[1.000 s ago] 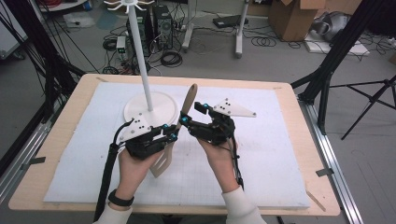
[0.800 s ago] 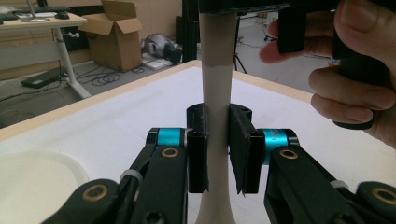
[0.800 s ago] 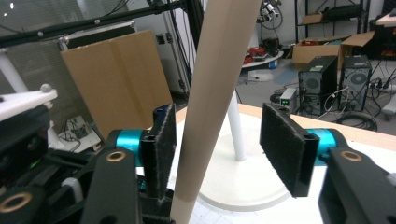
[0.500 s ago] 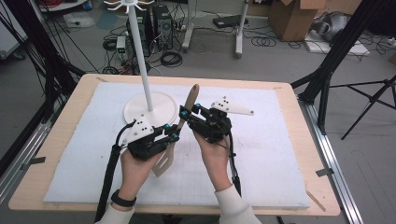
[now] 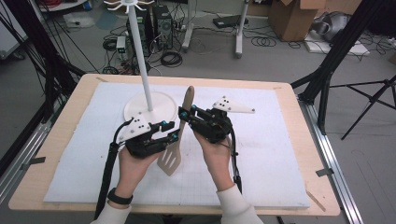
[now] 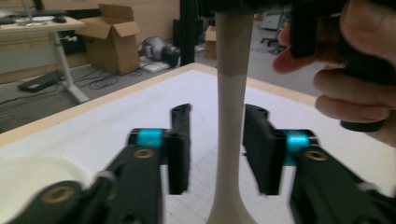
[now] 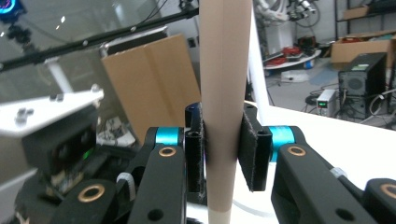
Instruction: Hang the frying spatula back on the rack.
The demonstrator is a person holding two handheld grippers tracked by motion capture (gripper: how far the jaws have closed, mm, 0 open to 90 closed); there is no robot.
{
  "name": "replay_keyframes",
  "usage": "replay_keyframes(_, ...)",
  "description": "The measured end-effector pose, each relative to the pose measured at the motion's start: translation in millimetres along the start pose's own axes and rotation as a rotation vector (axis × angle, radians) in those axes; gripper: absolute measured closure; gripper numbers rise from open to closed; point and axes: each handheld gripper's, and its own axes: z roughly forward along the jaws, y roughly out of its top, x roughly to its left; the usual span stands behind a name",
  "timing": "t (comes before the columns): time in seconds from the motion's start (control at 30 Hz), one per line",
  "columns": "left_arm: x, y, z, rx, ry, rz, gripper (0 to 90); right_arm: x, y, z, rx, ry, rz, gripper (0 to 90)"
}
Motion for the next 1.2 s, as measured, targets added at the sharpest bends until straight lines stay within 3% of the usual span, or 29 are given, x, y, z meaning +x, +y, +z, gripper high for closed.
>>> replay_keyframes(0.03, 0.0, 0.0, 0.0, 0.0, 0.0, 0.0, 56.4, 0.0, 0.0, 0.0, 0.0, 0.0, 0.0, 74.2)
replay_keyframes(0.07, 6.1, 1.8, -5.0, 0.004, -0.046, -0.016, 51.5, -0.1, 0.8, -0.6, 0.015, 0.023, -0.014, 74.3)
replay_keyframes(0.1, 6.1, 1.8, -5.0, 0.004, -0.046, -0.016, 47.0, -0.1, 0.8, -0.6, 0.015, 0.023, -0.014, 74.3)
replay_keyframes(0.13, 12.3, 2.4, -9.4, -0.001, -0.112, -0.024, 44.6, -0.4, 1.9, -1.4, 0.022, 0.065, -0.037, 74.2)
replay_keyframes(0.17, 12.3, 2.4, -9.4, -0.001, -0.112, -0.024, 41.9, -0.4, 1.9, -1.4, 0.022, 0.065, -0.037, 74.2)
replay_keyframes(0.2, 17.8, 2.5, -12.9, 0.001, -0.168, -0.018, 39.3, 0.1, 3.7, -1.9, 0.031, 0.121, -0.065, 74.2)
replay_keyframes(0.23, 17.8, 2.5, -12.9, 0.001, -0.168, -0.018, 37.3, 1.0, 4.8, -2.1, 0.035, 0.149, -0.079, 74.3)
replay_keyframes(0.27, 22.7, 2.0, -15.6, -0.005, -0.238, -0.022, 36.5, 2.7, 5.9, -2.5, 0.04, 0.17, -0.094, 74.2)
replay_keyframes(0.3, 22.7, 2.0, -15.6, -0.005, -0.238, -0.022, 35.9, 4.4, 7.1, -2.8, 0.044, 0.192, -0.111, 74.2)
replay_keyframes(0.33, 25.9, 1.6, -17.5, -0.019, -0.301, -0.026, 35.3, 6.2, 8.2, -3.3, 0.048, 0.212, -0.124, 74.3)
replay_keyframes(0.37, 27.1, 1.5, -18.1, -0.032, -0.332, -0.032, 34.9, 7.4, 9.0, -3.5, 0.048, 0.23, -0.134, 74.2)
replay_keyframes(0.5, 30.5, 2.6, -18.4, -0.069, -0.428, -0.034, 32.8, 9.3, 12.2, -3.4, 0.062, 0.334, -0.144, 74.3)
replay_keyframes(0.57, 31.2, 3.0, -18.1, -0.073, -0.448, -0.034, 32.7, 10.6, 13.4, -3.5, 0.067, 0.376, -0.152, 74.3)
replay_keyframes(0.6, 31.0, 3.7, -16.8, -0.084, -0.488, -0.035, 32.9, 11.5, 13.9, -3.5, 0.068, 0.394, -0.159, 74.3)
replay_keyframes(0.63, 31.0, 3.7, -16.8, -0.084, -0.488, -0.035, 34.1, 11.5, 13.9, -3.5, 0.068, 0.394, -0.159, 74.3)
replay_keyframes(0.67, 28.7, 4.4, -15.4, -0.089, -0.525, -0.019, 35.5, 12.9, 14.6, -3.2, 0.067, 0.424, -0.173, 74.3)
replay_keyframes(0.87, 20.6, 7.2, -8.0, -0.057, -0.549, 0.032, 46.2, 15.4, 15.7, -1.9, 0.078, 0.486, -0.178, 74.3)
replay_keyframes(1.2, 18.0, 8.5, -8.1, -0.064, -0.581, 0.07, 73.3, 16.6, 17.0, -4.0, 0.091, 0.517, -0.197, 74.3)
